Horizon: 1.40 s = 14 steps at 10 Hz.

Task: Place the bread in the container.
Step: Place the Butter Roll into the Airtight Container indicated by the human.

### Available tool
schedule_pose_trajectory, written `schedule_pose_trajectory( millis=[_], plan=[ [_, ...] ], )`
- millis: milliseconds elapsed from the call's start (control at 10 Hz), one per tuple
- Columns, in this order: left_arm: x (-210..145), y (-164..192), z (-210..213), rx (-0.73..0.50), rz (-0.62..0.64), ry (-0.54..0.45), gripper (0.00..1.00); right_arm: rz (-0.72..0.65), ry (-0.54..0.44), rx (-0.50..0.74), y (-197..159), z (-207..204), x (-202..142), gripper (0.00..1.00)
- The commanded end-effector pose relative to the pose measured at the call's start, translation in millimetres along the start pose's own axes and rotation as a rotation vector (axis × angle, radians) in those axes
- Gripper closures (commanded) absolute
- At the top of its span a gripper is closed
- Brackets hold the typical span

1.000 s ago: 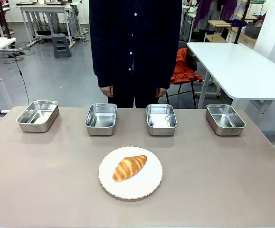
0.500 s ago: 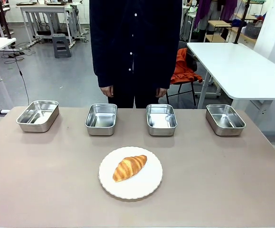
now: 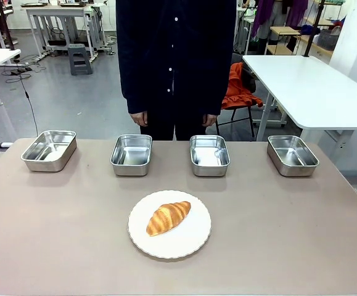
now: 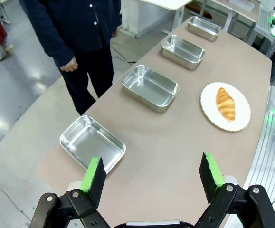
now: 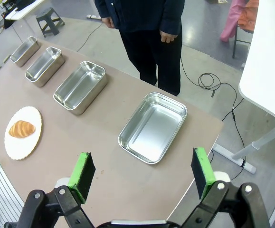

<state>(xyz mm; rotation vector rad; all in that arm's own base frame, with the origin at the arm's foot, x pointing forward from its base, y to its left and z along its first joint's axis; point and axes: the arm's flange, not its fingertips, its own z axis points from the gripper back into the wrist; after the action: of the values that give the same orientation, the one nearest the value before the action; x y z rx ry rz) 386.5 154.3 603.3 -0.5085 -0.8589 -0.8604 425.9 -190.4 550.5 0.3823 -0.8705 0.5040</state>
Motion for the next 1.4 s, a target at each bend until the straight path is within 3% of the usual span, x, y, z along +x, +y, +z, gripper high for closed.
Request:
schedule_pose_trajectory(
  millis=[0, 1300],
  plan=[
    [0.0, 0.1, 2.4, 0.005, -0.006, 0.003, 0.00, 0.018, -0.027, 0.010, -2.2, -1.8, 0.4, 0.00],
    [0.0, 0.1, 2.4, 0.005, -0.006, 0.003, 0.00, 0.018, -0.027, 0.010, -2.2, -1.8, 0.4, 0.00]
  ],
)
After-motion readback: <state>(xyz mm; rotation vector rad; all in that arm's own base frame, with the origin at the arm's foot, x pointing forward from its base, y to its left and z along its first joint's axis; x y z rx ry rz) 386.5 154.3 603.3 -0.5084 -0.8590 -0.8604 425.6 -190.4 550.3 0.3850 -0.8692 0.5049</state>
